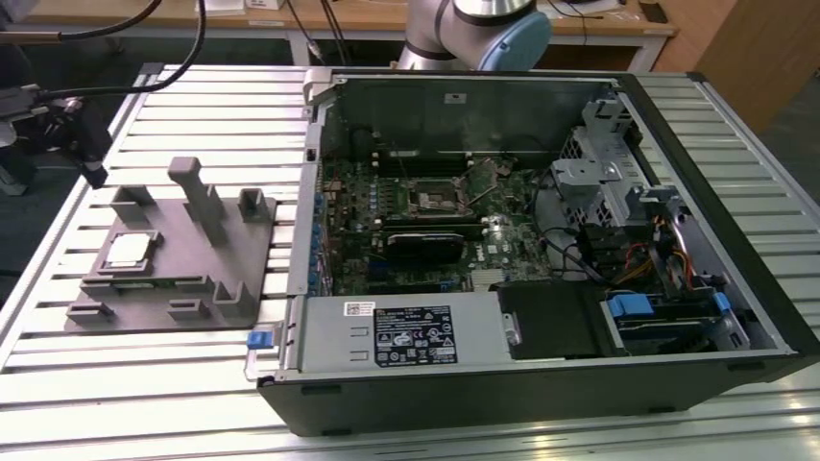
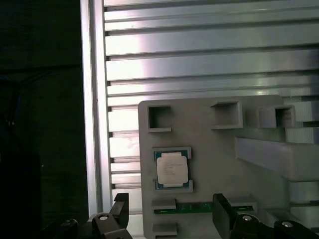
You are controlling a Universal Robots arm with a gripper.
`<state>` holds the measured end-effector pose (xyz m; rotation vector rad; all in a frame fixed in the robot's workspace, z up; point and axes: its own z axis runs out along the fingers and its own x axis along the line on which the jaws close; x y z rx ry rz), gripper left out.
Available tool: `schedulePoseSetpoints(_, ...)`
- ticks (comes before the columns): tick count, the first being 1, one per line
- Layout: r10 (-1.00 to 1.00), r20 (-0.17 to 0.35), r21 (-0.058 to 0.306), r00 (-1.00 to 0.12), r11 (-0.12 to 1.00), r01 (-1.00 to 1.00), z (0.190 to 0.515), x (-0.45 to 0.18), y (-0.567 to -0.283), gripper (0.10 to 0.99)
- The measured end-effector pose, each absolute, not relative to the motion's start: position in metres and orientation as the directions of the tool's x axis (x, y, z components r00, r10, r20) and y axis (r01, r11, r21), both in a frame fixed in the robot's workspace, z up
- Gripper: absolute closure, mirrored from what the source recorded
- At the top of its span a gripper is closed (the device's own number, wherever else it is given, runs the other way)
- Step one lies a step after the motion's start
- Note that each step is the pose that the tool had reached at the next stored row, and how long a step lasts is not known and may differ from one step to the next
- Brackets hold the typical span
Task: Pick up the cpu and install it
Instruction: 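Pick up the cpu and move it towards the insertion slot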
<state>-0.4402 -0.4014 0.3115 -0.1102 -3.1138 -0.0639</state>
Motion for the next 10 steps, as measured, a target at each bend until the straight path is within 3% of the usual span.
schedulePoseSetpoints(10, 0.07, 0.027, 0.04, -0.997, 0.997, 0.071, 0.295, -0.438, -0.401, 0.325)
